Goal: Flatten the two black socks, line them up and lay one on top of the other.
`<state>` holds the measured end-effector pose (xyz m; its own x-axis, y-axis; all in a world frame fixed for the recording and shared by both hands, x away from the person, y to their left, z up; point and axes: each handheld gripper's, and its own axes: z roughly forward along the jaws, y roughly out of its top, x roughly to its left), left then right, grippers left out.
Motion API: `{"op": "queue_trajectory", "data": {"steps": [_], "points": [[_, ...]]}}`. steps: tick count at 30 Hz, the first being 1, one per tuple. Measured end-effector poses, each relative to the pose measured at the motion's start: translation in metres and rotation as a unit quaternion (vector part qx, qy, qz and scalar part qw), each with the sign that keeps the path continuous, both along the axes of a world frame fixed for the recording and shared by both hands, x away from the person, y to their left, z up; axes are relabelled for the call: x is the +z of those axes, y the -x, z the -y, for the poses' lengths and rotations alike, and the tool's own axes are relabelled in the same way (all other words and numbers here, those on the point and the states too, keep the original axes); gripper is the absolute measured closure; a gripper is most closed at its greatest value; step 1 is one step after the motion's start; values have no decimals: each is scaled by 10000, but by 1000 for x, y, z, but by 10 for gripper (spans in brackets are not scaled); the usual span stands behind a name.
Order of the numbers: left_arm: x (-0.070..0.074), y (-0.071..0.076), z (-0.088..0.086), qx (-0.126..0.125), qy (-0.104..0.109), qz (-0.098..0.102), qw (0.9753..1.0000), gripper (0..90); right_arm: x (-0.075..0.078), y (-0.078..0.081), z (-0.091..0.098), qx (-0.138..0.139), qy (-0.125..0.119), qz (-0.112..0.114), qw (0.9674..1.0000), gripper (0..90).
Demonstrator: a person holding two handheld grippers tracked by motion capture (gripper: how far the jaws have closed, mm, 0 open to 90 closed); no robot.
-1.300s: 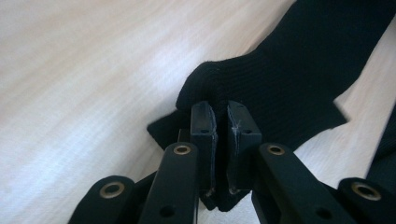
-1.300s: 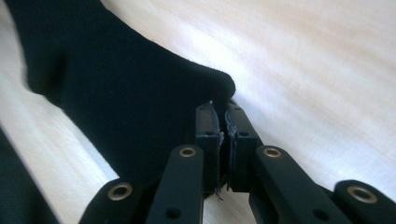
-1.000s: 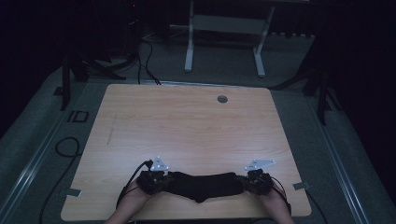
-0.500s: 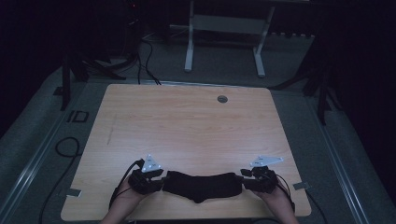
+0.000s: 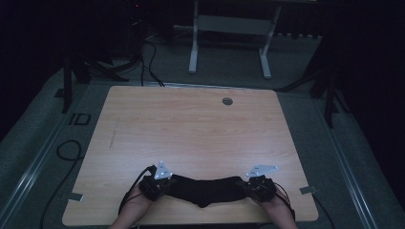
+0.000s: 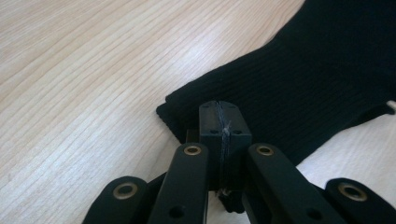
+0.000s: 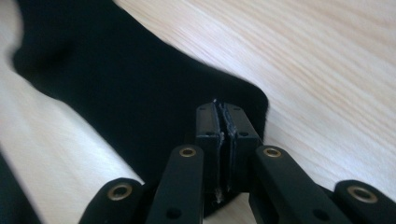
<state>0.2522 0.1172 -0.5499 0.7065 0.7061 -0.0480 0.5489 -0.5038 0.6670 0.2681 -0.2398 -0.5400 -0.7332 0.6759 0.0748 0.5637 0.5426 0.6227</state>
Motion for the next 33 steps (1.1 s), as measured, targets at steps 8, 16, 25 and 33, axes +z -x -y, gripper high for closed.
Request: {"op": "queue_trajectory", "data": {"steps": [8,16,25,33], "points": [[-3,-8,-2,100,-63,196,9997,894,-7,-14,-1,-64,132,67,9999,891],[-6,-30,-6,173,99,222,9996,894,-8,-41,-4,-187,131,148,9996,889],[-9,-65,-10,332,274,345,9985,888,-9,-83,-7,-377,-62,141,9992,873],[-10,-86,-10,357,281,421,9981,888,-12,-113,-9,-458,-142,258,9985,864]]}}
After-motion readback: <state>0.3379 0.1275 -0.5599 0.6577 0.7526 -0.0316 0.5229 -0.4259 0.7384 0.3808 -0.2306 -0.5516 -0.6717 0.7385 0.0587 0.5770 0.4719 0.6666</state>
